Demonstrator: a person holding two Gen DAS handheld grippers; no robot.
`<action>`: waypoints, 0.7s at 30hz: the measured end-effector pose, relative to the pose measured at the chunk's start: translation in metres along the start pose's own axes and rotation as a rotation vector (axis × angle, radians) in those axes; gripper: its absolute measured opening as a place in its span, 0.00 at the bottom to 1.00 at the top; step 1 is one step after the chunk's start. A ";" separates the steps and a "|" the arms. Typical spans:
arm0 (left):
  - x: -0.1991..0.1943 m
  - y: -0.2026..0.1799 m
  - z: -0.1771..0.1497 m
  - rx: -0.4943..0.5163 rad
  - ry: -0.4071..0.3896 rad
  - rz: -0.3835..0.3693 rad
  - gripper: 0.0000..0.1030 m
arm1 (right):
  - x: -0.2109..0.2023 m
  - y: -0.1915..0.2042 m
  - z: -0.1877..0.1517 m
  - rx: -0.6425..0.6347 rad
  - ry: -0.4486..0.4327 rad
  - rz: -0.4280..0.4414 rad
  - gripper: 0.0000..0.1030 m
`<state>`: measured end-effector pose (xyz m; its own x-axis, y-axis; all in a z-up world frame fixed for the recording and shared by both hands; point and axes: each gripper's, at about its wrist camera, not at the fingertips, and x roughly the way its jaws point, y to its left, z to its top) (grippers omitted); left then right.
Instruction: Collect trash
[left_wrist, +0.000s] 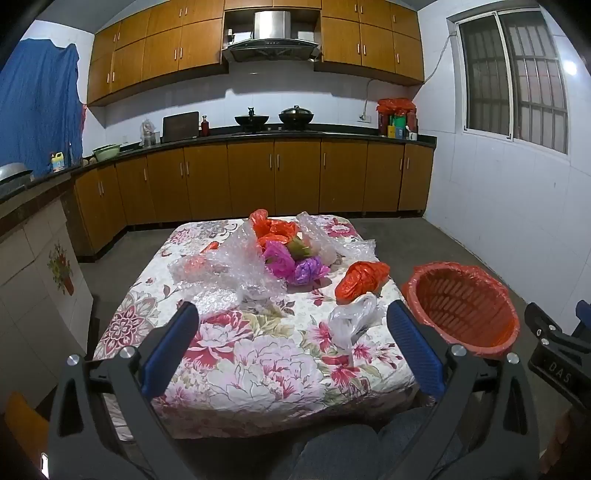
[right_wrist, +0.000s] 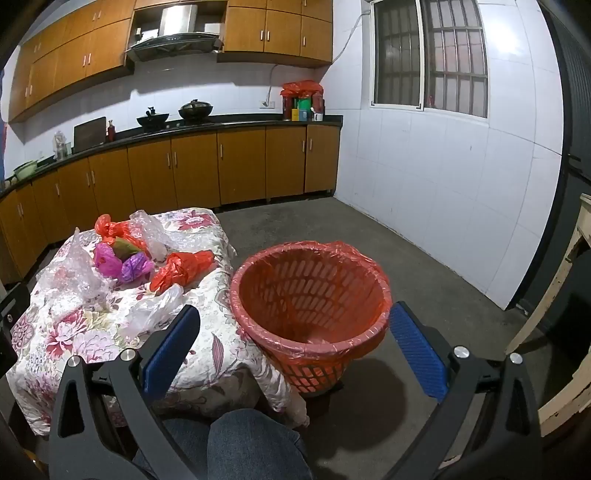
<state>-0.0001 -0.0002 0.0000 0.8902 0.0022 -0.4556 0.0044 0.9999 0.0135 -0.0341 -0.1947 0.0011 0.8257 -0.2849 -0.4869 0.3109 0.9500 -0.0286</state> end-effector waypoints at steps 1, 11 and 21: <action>0.000 0.000 0.000 -0.001 0.000 0.000 0.96 | 0.000 0.000 0.000 -0.001 0.000 -0.001 0.98; 0.000 0.000 0.000 -0.002 0.005 0.000 0.96 | 0.000 0.000 0.001 0.001 -0.002 -0.004 0.98; 0.000 0.000 0.000 -0.004 0.008 -0.002 0.96 | 0.000 0.000 0.001 0.000 -0.001 -0.002 0.98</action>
<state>0.0002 -0.0001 -0.0001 0.8863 0.0002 -0.4631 0.0043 1.0000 0.0086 -0.0334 -0.1947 0.0022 0.8256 -0.2871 -0.4857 0.3126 0.9494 -0.0298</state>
